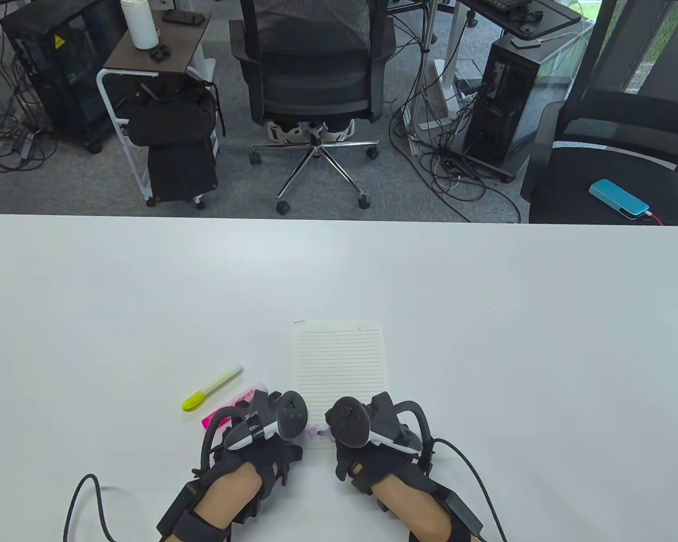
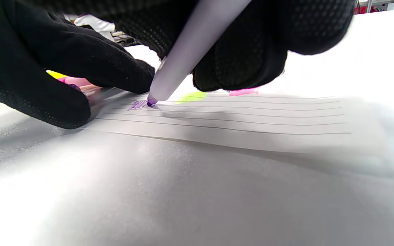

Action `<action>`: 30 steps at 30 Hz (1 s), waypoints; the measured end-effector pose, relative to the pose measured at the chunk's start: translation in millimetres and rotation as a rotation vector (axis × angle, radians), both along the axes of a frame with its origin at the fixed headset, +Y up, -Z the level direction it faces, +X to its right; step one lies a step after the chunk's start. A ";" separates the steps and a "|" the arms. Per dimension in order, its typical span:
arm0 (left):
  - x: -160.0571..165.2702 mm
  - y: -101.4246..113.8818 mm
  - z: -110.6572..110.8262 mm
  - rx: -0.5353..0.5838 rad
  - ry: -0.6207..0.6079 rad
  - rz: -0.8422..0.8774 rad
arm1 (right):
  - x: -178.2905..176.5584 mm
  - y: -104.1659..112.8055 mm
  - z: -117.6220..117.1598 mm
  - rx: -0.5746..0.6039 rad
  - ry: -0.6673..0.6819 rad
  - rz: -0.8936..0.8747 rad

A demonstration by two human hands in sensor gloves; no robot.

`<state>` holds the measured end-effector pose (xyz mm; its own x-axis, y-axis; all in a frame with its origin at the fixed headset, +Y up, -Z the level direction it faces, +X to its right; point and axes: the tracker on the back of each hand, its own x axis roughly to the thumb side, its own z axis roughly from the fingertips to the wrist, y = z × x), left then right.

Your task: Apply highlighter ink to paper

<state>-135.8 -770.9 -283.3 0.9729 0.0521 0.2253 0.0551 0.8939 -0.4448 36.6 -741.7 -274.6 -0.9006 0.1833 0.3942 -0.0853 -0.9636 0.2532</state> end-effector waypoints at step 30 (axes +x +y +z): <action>0.0 -0.5 -0.1 -0.003 0.001 0.002 | -4.9 -6.6 0.4 0.043 0.008 -0.030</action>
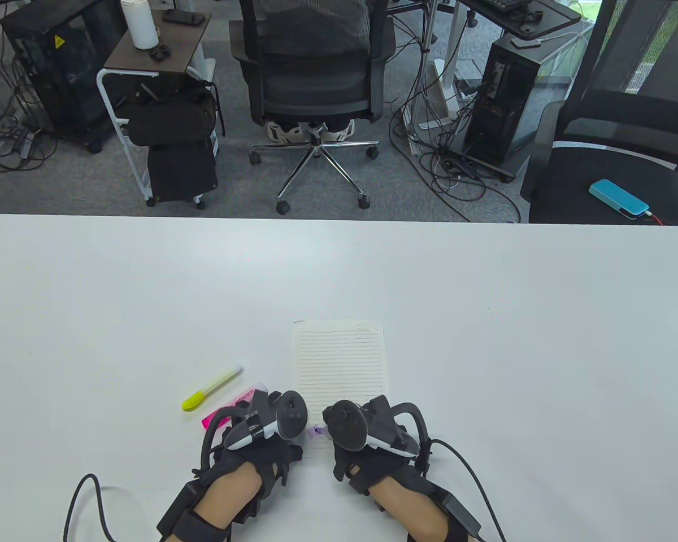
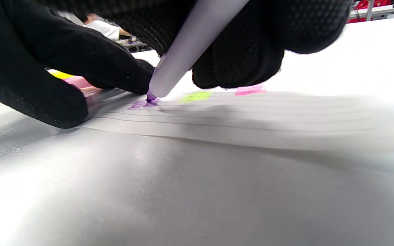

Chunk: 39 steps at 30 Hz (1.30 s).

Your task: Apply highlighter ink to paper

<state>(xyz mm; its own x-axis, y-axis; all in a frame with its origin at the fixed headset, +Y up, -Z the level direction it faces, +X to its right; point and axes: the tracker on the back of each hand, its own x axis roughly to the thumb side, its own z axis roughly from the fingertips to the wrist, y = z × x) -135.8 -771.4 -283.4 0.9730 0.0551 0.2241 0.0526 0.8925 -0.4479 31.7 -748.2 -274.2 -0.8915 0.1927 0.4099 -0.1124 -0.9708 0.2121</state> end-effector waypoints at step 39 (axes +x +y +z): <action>-0.1 -0.4 0.1 -0.002 -0.001 0.002 | -2.2 3.1 5.5 0.030 0.000 0.039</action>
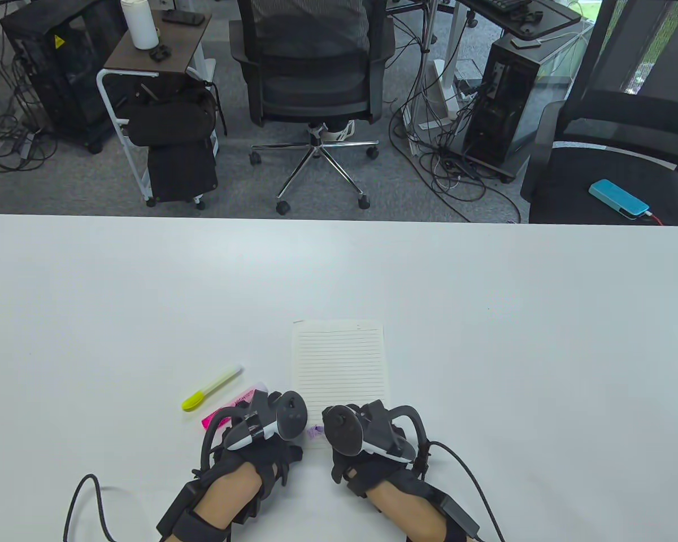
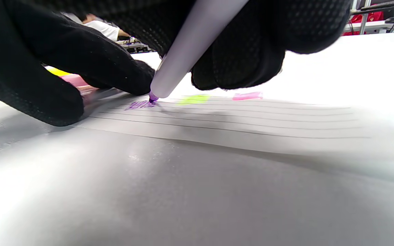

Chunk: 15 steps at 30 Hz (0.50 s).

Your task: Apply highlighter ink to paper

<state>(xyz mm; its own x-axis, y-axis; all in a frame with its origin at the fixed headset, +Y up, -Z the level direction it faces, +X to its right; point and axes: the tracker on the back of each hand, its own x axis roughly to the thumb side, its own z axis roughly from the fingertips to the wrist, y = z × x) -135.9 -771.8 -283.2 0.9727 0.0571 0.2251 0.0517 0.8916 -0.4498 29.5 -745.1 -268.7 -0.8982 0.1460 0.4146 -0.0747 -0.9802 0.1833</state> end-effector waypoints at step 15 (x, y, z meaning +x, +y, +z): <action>-0.1 -0.3 0.0 0.000 0.000 0.002 | 0.3 -2.2 -0.7 -0.006 -0.014 -0.011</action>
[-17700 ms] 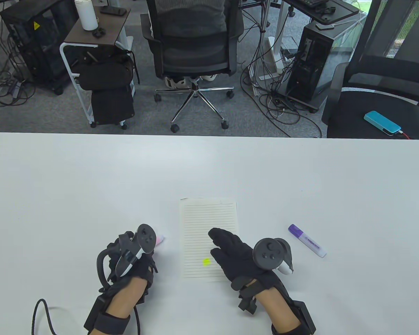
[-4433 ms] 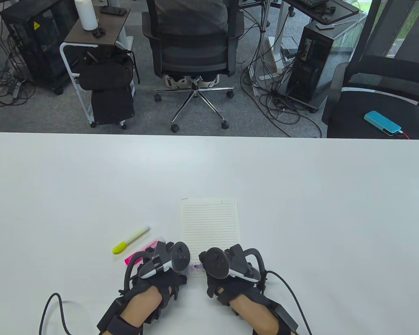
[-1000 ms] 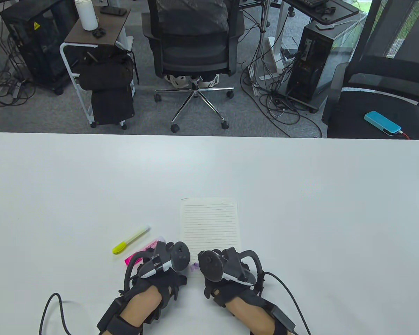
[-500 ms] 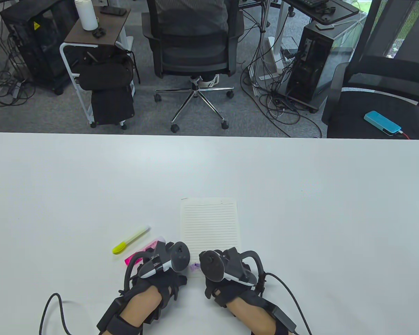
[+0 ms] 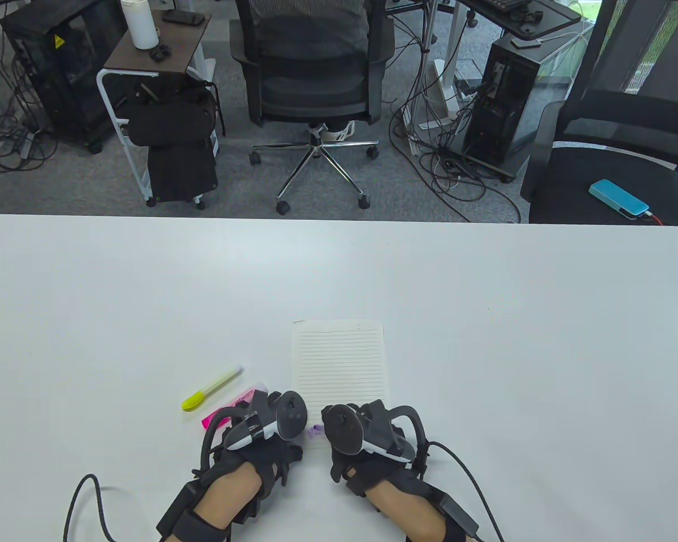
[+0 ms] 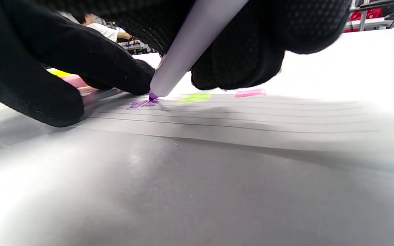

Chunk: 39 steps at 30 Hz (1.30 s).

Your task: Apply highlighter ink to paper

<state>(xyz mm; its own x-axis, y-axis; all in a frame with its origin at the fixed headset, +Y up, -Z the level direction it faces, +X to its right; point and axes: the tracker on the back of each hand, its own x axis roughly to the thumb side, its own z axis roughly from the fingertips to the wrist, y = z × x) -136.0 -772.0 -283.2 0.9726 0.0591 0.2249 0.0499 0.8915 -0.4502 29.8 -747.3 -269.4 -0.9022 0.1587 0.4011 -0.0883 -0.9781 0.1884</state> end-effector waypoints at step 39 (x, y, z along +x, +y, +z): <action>-0.4 -0.5 -0.2 -0.001 0.000 0.001 | -2.5 1.6 5.9 -0.058 0.010 -0.015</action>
<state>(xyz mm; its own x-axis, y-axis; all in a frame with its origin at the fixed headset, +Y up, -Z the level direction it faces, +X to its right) -136.4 -772.6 -283.4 0.9726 0.0603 0.2246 0.0489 0.8911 -0.4512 27.4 -745.6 -263.5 -0.8954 0.1953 0.4002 -0.1004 -0.9641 0.2457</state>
